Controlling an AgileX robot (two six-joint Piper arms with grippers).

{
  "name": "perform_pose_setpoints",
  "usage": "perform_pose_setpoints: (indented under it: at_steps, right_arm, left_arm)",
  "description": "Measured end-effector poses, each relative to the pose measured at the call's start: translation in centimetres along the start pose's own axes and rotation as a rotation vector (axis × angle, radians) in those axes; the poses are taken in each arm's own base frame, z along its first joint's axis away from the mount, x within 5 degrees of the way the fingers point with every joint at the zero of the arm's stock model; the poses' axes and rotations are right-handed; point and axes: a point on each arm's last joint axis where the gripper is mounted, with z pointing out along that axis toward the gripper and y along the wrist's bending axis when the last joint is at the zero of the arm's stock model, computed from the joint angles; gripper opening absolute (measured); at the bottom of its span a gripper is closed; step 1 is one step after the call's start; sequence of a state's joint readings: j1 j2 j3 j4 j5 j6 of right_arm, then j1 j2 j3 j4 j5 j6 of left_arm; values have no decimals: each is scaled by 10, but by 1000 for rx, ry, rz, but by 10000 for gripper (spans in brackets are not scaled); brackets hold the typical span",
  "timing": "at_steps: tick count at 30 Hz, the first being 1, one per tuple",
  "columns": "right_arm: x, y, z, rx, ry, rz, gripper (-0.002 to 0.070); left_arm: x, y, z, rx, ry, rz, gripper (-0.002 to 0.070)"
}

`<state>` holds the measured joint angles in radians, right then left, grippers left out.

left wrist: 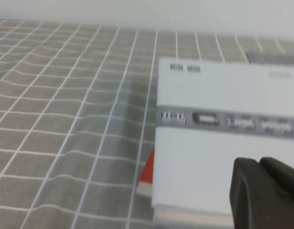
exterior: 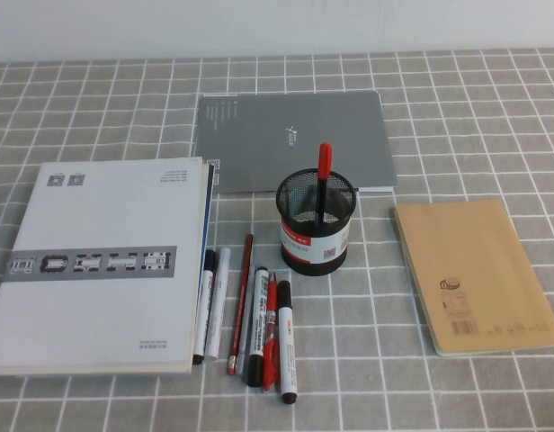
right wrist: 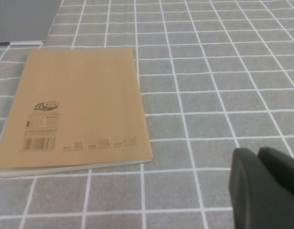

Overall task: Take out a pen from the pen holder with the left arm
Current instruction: 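Take a marker out of the pen holder and lay it on the table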

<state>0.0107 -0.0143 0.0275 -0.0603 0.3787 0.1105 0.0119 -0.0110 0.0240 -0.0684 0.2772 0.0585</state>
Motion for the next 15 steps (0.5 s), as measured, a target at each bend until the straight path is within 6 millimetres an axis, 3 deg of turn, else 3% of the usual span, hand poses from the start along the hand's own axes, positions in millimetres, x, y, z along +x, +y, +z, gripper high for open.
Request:
perform_pose_setpoints:
  at_steps: [5,12,15]
  right_arm:
    - [0,0,0,0,0,0,-13]
    - [0,0,0,0,0,0,-13]
    - [0,0,0,0,0,0,-13]
  left_arm:
    - [-7,0,0,2,-73,-151,-4]
    - [-25,1,-3,68,-273,-601,-4]
    - [-32,3,-6,105,-359,-716,-4]
